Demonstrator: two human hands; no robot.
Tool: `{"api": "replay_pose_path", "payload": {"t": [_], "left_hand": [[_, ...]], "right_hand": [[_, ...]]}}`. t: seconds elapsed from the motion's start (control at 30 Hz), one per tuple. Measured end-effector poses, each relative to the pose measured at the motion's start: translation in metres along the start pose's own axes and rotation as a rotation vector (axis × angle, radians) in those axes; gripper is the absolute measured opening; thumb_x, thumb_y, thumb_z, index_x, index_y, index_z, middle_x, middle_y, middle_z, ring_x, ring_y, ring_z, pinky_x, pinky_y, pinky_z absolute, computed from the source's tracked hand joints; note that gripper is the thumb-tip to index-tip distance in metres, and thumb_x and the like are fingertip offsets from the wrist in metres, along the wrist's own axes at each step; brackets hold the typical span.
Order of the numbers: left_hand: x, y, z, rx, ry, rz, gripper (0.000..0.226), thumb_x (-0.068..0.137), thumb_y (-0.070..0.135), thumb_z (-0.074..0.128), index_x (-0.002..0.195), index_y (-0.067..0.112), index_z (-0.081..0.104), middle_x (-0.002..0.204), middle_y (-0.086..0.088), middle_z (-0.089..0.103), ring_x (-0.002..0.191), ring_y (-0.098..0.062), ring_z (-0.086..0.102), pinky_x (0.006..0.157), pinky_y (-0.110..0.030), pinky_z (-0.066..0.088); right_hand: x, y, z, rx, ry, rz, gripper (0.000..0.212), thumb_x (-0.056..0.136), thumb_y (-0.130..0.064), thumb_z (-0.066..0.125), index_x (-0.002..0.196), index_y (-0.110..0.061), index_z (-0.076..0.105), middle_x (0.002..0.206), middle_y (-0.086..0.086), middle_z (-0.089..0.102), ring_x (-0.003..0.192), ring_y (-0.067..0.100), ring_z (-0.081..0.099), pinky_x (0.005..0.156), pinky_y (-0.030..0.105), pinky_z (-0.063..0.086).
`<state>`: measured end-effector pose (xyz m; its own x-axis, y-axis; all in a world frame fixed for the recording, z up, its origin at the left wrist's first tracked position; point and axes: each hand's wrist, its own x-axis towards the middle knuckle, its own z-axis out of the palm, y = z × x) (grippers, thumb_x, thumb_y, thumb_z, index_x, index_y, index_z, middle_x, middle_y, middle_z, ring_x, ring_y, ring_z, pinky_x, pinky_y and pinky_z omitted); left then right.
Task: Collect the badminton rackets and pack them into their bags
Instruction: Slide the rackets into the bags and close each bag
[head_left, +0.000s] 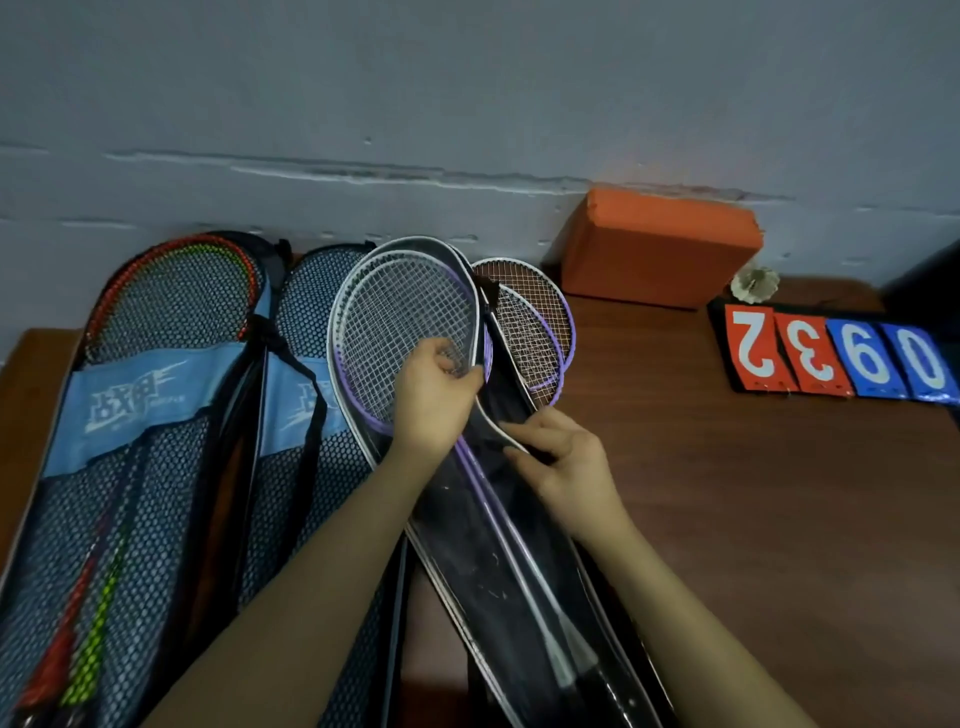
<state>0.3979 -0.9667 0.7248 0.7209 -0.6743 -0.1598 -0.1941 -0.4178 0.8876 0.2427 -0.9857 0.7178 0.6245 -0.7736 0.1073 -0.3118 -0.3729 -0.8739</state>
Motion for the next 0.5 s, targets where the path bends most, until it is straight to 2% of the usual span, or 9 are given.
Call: {"api": "replay_pose_path", "payload": {"t": [0.07, 0.13, 0.17, 0.27, 0.3, 0.4, 0.5], "left_hand": [[-0.011, 0.002, 0.0, -0.087, 0.029, -0.025, 0.037, 0.082, 0.006, 0.061, 0.119, 0.006, 0.055, 0.076, 0.006, 0.058, 0.068, -0.01, 0.057, 0.06, -0.017, 0.046], [-0.023, 0.0, -0.003, -0.153, 0.059, -0.029, 0.034, 0.083, -0.001, 0.058, 0.117, 0.004, 0.057, 0.071, 0.008, 0.056, 0.061, -0.005, 0.053, 0.054, -0.01, 0.043], [-0.03, -0.001, -0.006, -0.195, 0.058, -0.036, 0.035, 0.083, -0.002, 0.058, 0.117, 0.003, 0.057, 0.073, 0.007, 0.056, 0.063, -0.006, 0.055, 0.057, -0.012, 0.046], [-0.051, -0.003, -0.017, -0.313, 0.014, -0.054, 0.034, 0.084, 0.0, 0.06, 0.118, 0.006, 0.056, 0.085, 0.001, 0.059, 0.074, -0.015, 0.061, 0.071, -0.036, 0.056], [-0.058, -0.002, -0.022, -0.336, 0.011, -0.049, 0.033, 0.085, 0.0, 0.061, 0.116, 0.007, 0.057, 0.087, 0.0, 0.059, 0.074, -0.016, 0.061, 0.068, -0.035, 0.057], [-0.08, 0.006, -0.033, -0.403, -0.019, 0.003, 0.031, 0.085, -0.002, 0.06, 0.114, 0.008, 0.055, 0.083, -0.002, 0.057, 0.067, -0.012, 0.06, 0.052, -0.021, 0.054], [-0.097, 0.008, -0.039, -0.455, -0.065, 0.043, 0.032, 0.084, -0.004, 0.061, 0.111, 0.012, 0.055, 0.082, -0.003, 0.058, 0.065, -0.007, 0.061, 0.049, -0.019, 0.052]], "right_hand": [[-0.007, -0.003, -0.003, 0.018, -0.026, -0.009, 0.024, 0.075, -0.011, 0.066, 0.097, -0.006, 0.073, 0.075, 0.001, 0.057, 0.071, 0.011, 0.055, 0.066, 0.013, 0.04], [-0.012, -0.008, -0.008, 0.049, -0.049, -0.021, 0.021, 0.074, -0.017, 0.069, 0.092, -0.008, 0.074, 0.076, 0.005, 0.06, 0.07, 0.014, 0.057, 0.066, 0.015, 0.042], [-0.013, -0.011, -0.011, 0.064, -0.053, -0.028, 0.019, 0.076, -0.019, 0.069, 0.091, -0.009, 0.074, 0.078, 0.005, 0.061, 0.071, 0.013, 0.057, 0.067, 0.016, 0.043], [-0.014, -0.017, -0.016, 0.072, 0.029, -0.03, 0.017, 0.081, -0.02, 0.064, 0.094, -0.011, 0.072, 0.085, 0.002, 0.062, 0.079, 0.01, 0.058, 0.076, 0.018, 0.043], [-0.012, -0.016, -0.016, 0.069, 0.077, -0.014, 0.017, 0.082, -0.018, 0.064, 0.096, -0.011, 0.071, 0.086, -0.001, 0.061, 0.08, 0.009, 0.057, 0.077, 0.02, 0.043], [-0.003, -0.016, -0.014, 0.02, 0.185, 0.009, 0.027, 0.084, -0.017, 0.063, 0.11, -0.011, 0.065, 0.093, -0.01, 0.055, 0.086, 0.012, 0.056, 0.081, 0.025, 0.044], [0.006, -0.021, -0.012, 0.001, 0.247, 0.028, 0.038, 0.086, -0.018, 0.065, 0.122, -0.012, 0.058, 0.11, 0.0, 0.058, 0.097, 0.015, 0.056, 0.086, 0.026, 0.044]]}}
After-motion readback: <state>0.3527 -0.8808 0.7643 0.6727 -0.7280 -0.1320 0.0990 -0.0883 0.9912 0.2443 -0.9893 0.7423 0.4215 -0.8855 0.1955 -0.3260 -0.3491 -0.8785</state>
